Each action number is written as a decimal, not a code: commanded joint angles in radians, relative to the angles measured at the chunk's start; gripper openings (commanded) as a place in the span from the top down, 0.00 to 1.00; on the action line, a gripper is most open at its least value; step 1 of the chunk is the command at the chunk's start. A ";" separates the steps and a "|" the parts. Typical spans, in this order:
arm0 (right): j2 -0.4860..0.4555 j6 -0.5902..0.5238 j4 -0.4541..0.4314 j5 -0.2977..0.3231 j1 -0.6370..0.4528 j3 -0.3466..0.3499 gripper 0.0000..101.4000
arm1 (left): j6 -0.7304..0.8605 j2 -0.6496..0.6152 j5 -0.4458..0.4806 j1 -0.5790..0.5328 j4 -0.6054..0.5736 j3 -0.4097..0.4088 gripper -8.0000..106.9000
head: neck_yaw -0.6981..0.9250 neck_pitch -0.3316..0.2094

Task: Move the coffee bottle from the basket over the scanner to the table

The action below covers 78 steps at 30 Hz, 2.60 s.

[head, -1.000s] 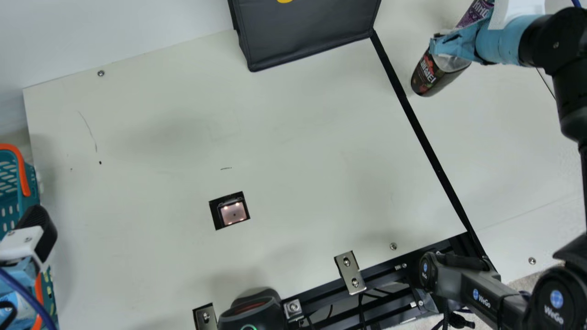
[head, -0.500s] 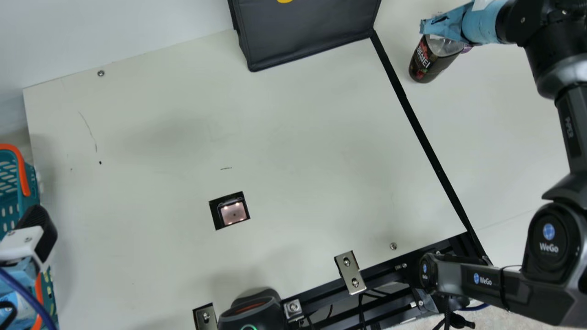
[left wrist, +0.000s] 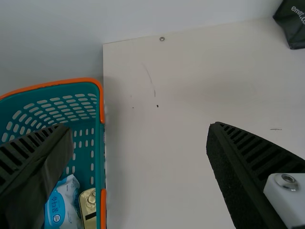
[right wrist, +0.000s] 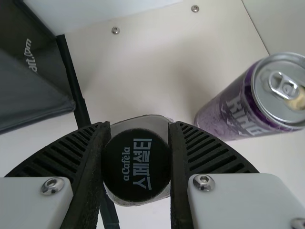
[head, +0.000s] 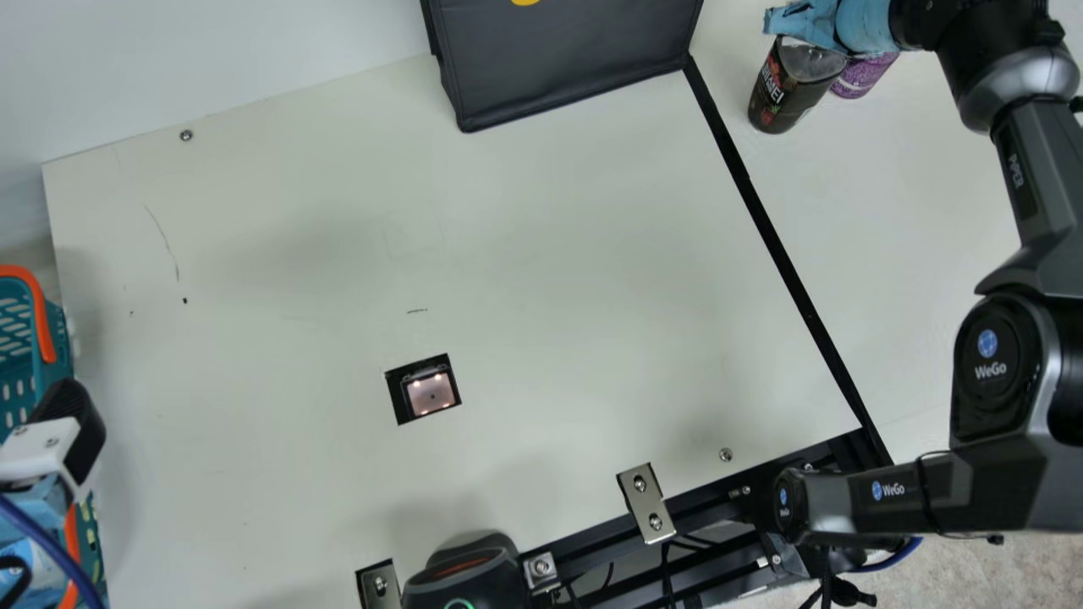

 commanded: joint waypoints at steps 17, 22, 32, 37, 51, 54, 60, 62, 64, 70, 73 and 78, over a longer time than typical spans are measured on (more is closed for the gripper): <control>0.034 0.048 -0.020 -0.001 0.011 -0.023 0.51 | 0.000 0.000 0.000 0.000 0.000 0.000 0.15 | -0.002 -0.029; 0.022 0.052 -0.031 -0.013 0.014 -0.015 0.34 | 0.000 0.000 0.000 0.000 0.000 0.000 0.15 | -0.002 -0.029; -0.057 0.077 -0.097 -0.053 0.029 0.034 0.06 | 0.000 0.000 0.000 0.000 0.000 0.000 0.15 | -0.002 -0.029; -0.132 0.081 -0.122 -0.062 0.042 0.080 0.06 | 0.000 0.000 0.000 0.000 0.000 0.000 0.15 | -0.002 -0.029; -0.407 0.103 -0.152 0.016 0.090 0.223 0.06 | 0.000 0.000 0.000 0.000 0.000 0.000 0.15 | -0.002 -0.029; -0.479 0.129 -0.159 0.046 0.103 0.255 0.06 | 0.000 0.000 0.000 0.000 0.000 0.000 0.15 | -0.002 -0.029; -0.534 0.128 -0.142 0.128 0.146 0.246 0.06 | -0.015 -0.029 0.070 0.036 -0.023 -0.052 0.15 | 0.091 -0.029; -0.568 0.127 -0.135 0.163 0.168 0.241 0.06 | -0.023 -0.044 0.105 0.055 -0.034 -0.077 0.15 | 0.138 -0.029; -0.601 0.125 -0.128 0.198 0.190 0.237 0.06 | -0.031 -0.059 0.140 0.073 -0.045 -0.103 0.15 | 0.184 -0.029; -0.702 0.122 -0.107 0.303 0.255 0.222 0.06 | -0.047 -0.088 0.195 0.108 -0.069 -0.150 0.15 | 0.324 -0.029; -0.753 0.120 -0.096 0.355 0.287 0.215 0.06 | -0.047 -0.092 0.217 0.111 -0.071 -0.160 0.15 | 0.347 -0.029; -0.836 0.117 -0.078 0.443 0.341 0.203 0.06 | -0.047 -0.092 0.214 0.111 -0.071 -0.160 0.15 | 0.347 -0.029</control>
